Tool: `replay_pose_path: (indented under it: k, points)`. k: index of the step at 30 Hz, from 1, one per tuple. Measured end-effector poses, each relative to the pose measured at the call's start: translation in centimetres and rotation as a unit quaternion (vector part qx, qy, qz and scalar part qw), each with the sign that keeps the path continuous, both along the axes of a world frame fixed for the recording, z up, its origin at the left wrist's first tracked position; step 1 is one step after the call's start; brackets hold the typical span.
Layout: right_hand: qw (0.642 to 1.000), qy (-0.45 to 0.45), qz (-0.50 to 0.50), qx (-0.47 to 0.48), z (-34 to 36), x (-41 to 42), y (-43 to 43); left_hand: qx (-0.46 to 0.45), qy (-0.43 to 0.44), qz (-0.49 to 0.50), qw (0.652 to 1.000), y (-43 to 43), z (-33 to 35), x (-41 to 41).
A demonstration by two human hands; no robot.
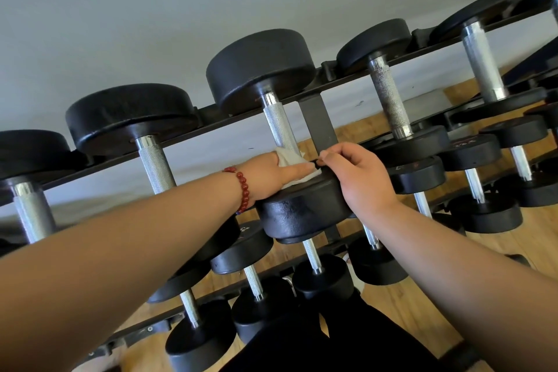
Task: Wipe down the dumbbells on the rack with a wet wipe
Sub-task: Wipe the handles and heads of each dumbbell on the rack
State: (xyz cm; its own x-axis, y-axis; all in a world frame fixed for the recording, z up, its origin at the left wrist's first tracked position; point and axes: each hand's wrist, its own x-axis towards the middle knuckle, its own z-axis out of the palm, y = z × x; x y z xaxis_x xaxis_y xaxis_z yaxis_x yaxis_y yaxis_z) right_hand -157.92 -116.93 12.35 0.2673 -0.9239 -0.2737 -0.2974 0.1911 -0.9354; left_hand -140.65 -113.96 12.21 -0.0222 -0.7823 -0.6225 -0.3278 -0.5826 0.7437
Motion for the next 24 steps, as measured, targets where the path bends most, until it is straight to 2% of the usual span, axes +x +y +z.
replay_pose_path:
  k: [5,8,10,17,21,24]
  points:
    - [1.000,0.001,0.002,-0.006,0.1,0.0,0.0,0.021,0.077,0.001,0.997,0.1,0.6,-0.2]
    - [1.000,-0.001,-0.001,-0.004,0.1,0.0,0.0,-0.024,0.000,-0.013,1.000,-0.1,-0.3,-0.2]
    - [1.000,-0.002,-0.004,0.001,0.0,0.0,0.0,-0.028,-0.020,-0.013,0.999,-0.2,-0.5,-0.1]
    - [1.000,-0.001,-0.003,-0.001,-0.1,0.0,0.0,-0.030,-0.034,-0.075,0.996,-0.2,-0.3,0.4]
    - [1.000,-0.015,0.000,0.011,-0.1,0.0,0.0,-0.053,-0.023,-0.011,0.998,-0.6,-0.7,-0.2]
    - [1.000,-0.007,-0.003,0.002,-0.2,0.0,-0.1,-0.033,0.004,-0.068,0.997,-0.7,-0.5,-0.2]
